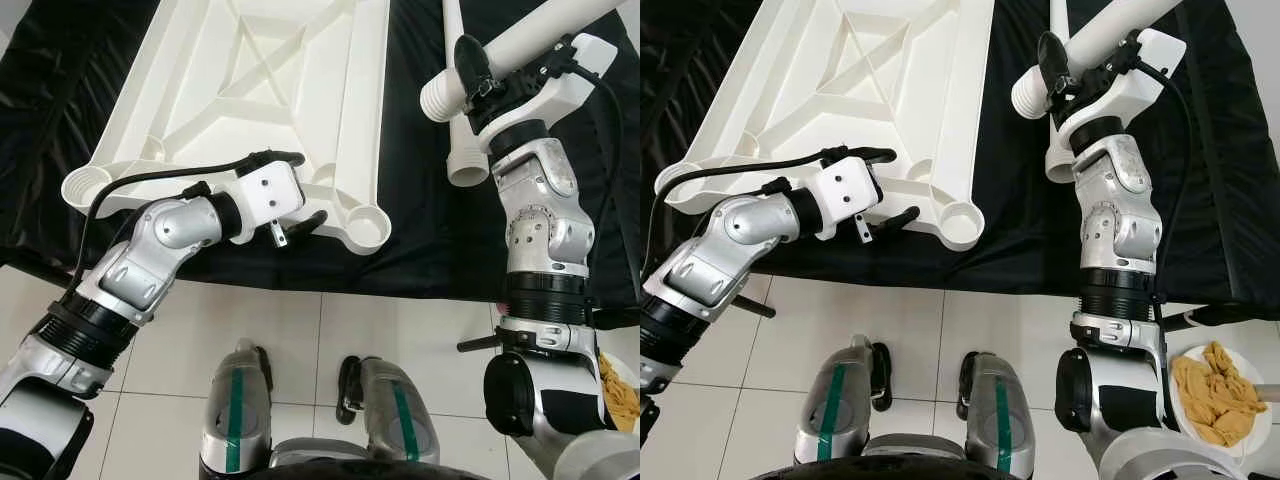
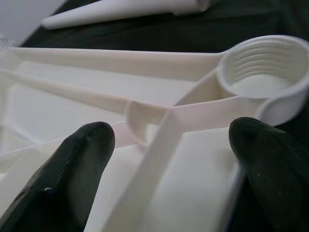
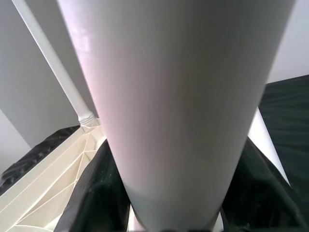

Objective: Building children table

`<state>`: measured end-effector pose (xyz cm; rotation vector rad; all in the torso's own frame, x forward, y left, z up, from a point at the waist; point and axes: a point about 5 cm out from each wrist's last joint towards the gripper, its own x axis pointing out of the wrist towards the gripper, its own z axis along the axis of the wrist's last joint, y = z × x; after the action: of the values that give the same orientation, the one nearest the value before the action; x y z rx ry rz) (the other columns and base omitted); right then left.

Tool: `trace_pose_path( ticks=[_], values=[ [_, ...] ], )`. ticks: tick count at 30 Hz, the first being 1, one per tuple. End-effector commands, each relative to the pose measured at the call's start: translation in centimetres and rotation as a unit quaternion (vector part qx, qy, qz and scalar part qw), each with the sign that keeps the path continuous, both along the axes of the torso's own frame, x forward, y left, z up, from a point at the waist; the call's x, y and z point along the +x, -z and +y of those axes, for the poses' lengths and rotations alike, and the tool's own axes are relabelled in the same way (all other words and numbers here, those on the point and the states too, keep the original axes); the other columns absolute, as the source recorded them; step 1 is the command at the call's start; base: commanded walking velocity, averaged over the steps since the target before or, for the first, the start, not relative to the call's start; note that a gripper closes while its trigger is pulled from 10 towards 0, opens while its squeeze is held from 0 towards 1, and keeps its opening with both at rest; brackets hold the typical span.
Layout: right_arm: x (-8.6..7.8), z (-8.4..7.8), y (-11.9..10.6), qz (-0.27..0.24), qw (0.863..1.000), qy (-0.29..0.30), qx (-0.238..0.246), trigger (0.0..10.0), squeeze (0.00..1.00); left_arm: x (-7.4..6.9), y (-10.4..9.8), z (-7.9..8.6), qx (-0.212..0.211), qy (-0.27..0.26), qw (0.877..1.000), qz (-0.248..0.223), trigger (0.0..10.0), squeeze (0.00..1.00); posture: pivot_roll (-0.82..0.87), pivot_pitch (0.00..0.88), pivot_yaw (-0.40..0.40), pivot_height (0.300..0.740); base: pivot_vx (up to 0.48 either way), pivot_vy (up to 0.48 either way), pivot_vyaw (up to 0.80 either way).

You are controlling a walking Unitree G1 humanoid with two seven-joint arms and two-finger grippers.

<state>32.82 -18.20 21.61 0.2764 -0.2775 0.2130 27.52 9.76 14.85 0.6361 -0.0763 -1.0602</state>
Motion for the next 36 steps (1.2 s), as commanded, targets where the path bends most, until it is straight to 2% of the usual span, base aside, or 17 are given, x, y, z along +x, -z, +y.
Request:
trace_pose_path(
  ticks=[1, 2, 3, 5, 10, 12, 14, 18, 24, 25, 29, 31, 32, 33, 35, 36],
  values=[
    [-0.3, -0.2, -0.4, -0.013, 1.0, 0.002, 0.0, 10.0, 0.0, -0.6, -0.7, -0.7, -0.02, 0.052, 0.998, 0.04, 10.0, 0.0, 0.09, 0.077, -0.003, 0.74, 0.0, 0.0, 0.0],
    [-0.3, -0.2, -0.4, -0.013, 1.0, 0.001, 0.0, 10.0, 0.0, -0.5, -1.4, -0.8, -0.043, 0.049, 0.997, 0.041, 10.0, 0.0, 0.09, 0.077, -0.003, 0.74, 0.0, 0.0, 0.0],
    [-0.3, -0.2, -0.4, -0.013, 1.0, 0.001, 0.0, 10.0, 0.0, -0.5, -1.4, -0.8, -0.043, 0.049, 0.997, 0.041, 10.0, 0.0, 0.09, 0.077, -0.003, 0.74, 0.0, 0.0, 0.0],
    [-0.3, -0.1, -0.3, -0.012, 1.0, -0.001, -0.004, 10.0, 0.0, -0.3, -2.6, -0.9, -0.077, 0.05, 0.995, 0.047, 10.0, 0.0, 0.09, 0.078, -0.008, 0.74, 0.0, 0.0, 0.0],
    [-0.2, 0.0, -0.3, -0.01, 1.0, -0.004, -0.007, 10.0, 0.0, -0.6, -2.8, -0.6, -0.079, 0.06, 0.993, 0.057, 10.0, 0.0, 0.09, 0.077, -0.012, 0.74, 0.0, 0.0, 0.0],
    [-0.2, 0.0, -0.3, -0.01, 1.0, -0.005, -0.007, 10.0, 0.0, -0.8, -2.7, -0.5, -0.076, 0.064, 0.993, 0.061, 10.0, 0.0, 0.1, 0.077, -0.013, 0.74, 0.0, 0.0, 0.0],
    [-0.1, 0.0, -0.4, -0.011, 1.0, -0.008, -0.007, 10.0, 0.0, -1.6, -1.5, -0.5, -0.054, 0.08, 0.992, 0.081, 10.0, 0.0, 0.1, 0.077, -0.017, 0.74, 0.0, 0.0, 0.0],
    [0.0, 0.0, -0.4, -0.012, 1.0, -0.009, -0.008, 10.0, 0.0, -2.3, -0.3, -0.6, -0.032, 0.091, 0.99, 0.105, 10.0, 0.0, 0.09, 0.076, -0.017, 0.74, 0.0, 0.0, 0.0],
    [0.0, 0.0, -0.5, -0.013, 1.0, -0.009, -0.009, 10.0, 0.0, -2.3, 0.6, -0.7, -0.01, 0.096, 0.989, 0.114, 10.0, 0.0, 0.09, 0.077, -0.017, 0.74, 0.0, 0.0, 0.0],
    [0.0, 0.0, -0.6, -0.013, 1.0, -0.008, -0.009, 10.0, 0.0, -2.1, 1.2, -0.7, 0.005, 0.091, 0.989, 0.118, 10.0, 0.0, 0.09, 0.077, -0.017, 0.74, 0.0, 0.0, 0.0],
    [0.0, 0.0, -0.6, -0.013, 1.0, -0.008, -0.009, 10.0, 0.0, -2.1, 1.2, -0.7, 0.005, 0.091, 0.989, 0.118, 10.0, 0.0, 0.09, 0.077, -0.017, 0.74, 0.0, 0.0, 0.0],
    [0.0, 0.0, -0.6, -0.014, 1.0, -0.008, -0.009, 10.0, 0.0, -1.6, 1.7, -0.9, 0.018, 0.078, 0.99, 0.12, 10.0, 0.0, 0.09, 0.076, -0.016, 0.74, 0.0, 0.0, 0.0],
    [0.0, 0.0, -0.6, -0.014, 1.0, -0.007, -0.009, 10.0, 0.0, -1.0, 2.1, -1.0, 0.026, 0.063, 0.99, 0.127, 7.3, 0.0, 0.08, 0.075, -0.011, 0.74, 0.0, 0.0, 0.0],
    [-0.1, 0.0, -0.6, -0.014, 1.0, -0.006, -0.008, 10.0, 0.0, -0.4, 2.4, -1.1, 0.032, 0.043, 0.989, 0.139, 5.4, 0.0, 0.07, 0.077, -0.008, 0.74, 0.0, 0.0, 0.0],
    [-0.2, 0.0, -0.5, -0.014, 1.0, -0.005, -0.008, 10.0, 0.0, 0.1, 2.7, -1.2, 0.035, 0.028, 0.987, 0.151, 5.5, 0.0, 0.07, 0.078, -0.007, 0.74, 0.0, 0.0, 0.0],
    [-0.3, -0.1, -0.5, -0.014, 1.0, -0.003, -0.007, 10.0, 0.0, 0.5, 2.9, -1.2, 0.035, 0.013, 0.986, 0.161, 4.7, 0.0, 0.06, 0.082, -0.005, 0.74, 0.0, 0.0, 0.0]
  ],
)
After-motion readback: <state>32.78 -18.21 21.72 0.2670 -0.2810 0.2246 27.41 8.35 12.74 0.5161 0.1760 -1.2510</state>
